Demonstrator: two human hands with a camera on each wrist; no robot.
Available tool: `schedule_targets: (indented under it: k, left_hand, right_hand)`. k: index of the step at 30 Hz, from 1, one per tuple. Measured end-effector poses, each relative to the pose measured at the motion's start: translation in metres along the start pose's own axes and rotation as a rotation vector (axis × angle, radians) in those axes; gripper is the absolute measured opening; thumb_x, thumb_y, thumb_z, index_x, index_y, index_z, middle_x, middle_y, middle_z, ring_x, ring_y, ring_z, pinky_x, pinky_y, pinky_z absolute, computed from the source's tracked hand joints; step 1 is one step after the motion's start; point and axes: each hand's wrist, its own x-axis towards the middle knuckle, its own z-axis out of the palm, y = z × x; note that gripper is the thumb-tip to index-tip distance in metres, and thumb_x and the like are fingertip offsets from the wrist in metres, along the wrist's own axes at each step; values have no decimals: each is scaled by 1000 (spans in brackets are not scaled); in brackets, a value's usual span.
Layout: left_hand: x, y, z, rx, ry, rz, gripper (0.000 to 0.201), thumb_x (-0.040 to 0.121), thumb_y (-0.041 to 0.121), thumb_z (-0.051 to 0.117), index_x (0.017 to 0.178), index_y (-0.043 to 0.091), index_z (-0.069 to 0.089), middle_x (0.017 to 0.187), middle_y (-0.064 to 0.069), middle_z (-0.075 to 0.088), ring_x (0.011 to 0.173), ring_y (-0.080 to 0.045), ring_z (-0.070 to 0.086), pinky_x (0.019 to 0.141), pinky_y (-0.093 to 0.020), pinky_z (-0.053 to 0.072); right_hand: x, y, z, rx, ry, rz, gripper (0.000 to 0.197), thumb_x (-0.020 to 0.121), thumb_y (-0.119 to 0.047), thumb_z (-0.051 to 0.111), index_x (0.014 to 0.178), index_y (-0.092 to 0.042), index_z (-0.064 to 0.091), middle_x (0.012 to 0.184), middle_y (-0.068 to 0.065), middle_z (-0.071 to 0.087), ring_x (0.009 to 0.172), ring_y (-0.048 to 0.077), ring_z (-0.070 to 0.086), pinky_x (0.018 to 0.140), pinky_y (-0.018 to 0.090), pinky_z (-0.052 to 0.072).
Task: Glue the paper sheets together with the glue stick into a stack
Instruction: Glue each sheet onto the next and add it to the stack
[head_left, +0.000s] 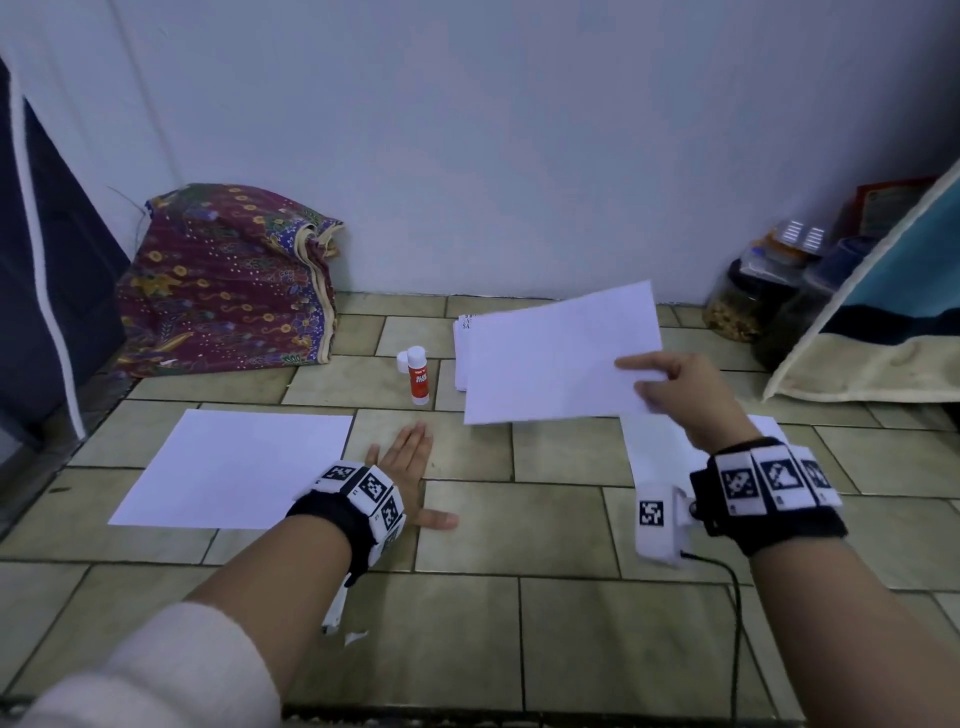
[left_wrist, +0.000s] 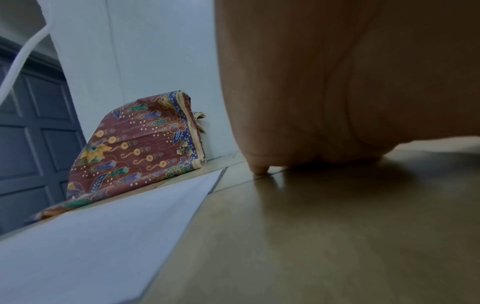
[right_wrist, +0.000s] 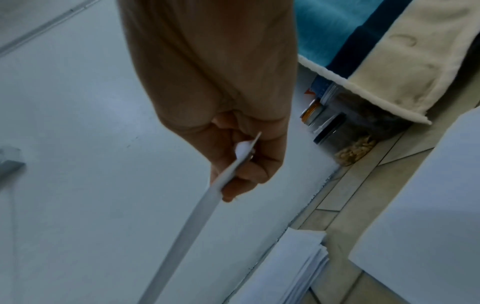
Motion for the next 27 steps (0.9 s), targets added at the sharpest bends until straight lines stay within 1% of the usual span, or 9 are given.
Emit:
schedule_targets:
  k: [3,6,8,11,14,17,22,25,27]
  left_hand:
    - [1,-1,0,3,-9,-6,136,54,93,31,150,10,-19,158,-3,-25,147,-16,-18,119,-46,-3]
    - [-1,0,-1,4,-14,-2,119,78,75,51,150,11,-19,158,-2,-25,146,-16,-19,119,-46,-4]
    - [-2,0,-3,-3,-21,-2,118,79,73,53,150,12,-19,157,-2,-26,146,-16,-20,119,-46,-4]
    - [-1,0,-2,-31,-30,-1,122,75,78,52,150,13,-20,157,0,-26,146,-15,-20,119,-45,-6]
    - [1,-2,-1,-33,-49,1,132,61,90,41,150,15,-21,157,2,-27,145,-13,-21,117,-44,-7]
    - [2,-4,-1,-25,-48,13,120,77,76,52,150,14,-21,157,2,-28,145,-14,-22,118,-44,-8]
    - [4,-5,-3,-16,-70,24,120,78,73,54,150,14,-22,156,2,-29,145,-14,-23,118,-44,-8]
    - [4,-6,-2,-21,-71,29,120,78,73,54,149,15,-22,156,2,-30,145,-14,-23,117,-44,-9]
    - [4,-6,-2,-25,-72,33,120,78,73,54,149,15,-23,156,2,-30,145,-14,-24,117,-44,-9]
  right_hand:
    - [38,-3,8,-32,87,21,43,85,14,46,112,-11,69,100,11,59,62,10,48,56,15,43]
    - [74,-4,22,-147,113,78,49,81,16,41,110,-10,70,94,10,56,60,7,45,50,12,40]
    - [90,-8,31,-242,82,120,50,83,15,39,113,-12,69,98,14,61,65,14,51,48,11,42]
    - [104,-13,43,-325,5,169,45,90,10,40,117,-12,67,123,12,62,94,22,58,73,21,42]
    - [114,-8,54,-430,-55,201,42,93,6,39,119,-12,67,132,12,57,115,28,56,89,25,42]
    - [119,-1,65,-595,-123,217,40,96,3,38,125,-10,62,139,11,50,123,29,51,99,28,39]
    - [123,5,76,-832,-241,202,40,96,-3,44,134,-10,51,143,13,44,131,30,42,105,32,35]
    - [129,22,79,-938,-211,171,42,84,-8,49,122,-25,52,130,15,50,118,32,48,95,39,46]
    - [126,25,80,-1037,-186,139,43,82,-11,47,121,-29,49,129,15,45,123,33,39,97,42,44]
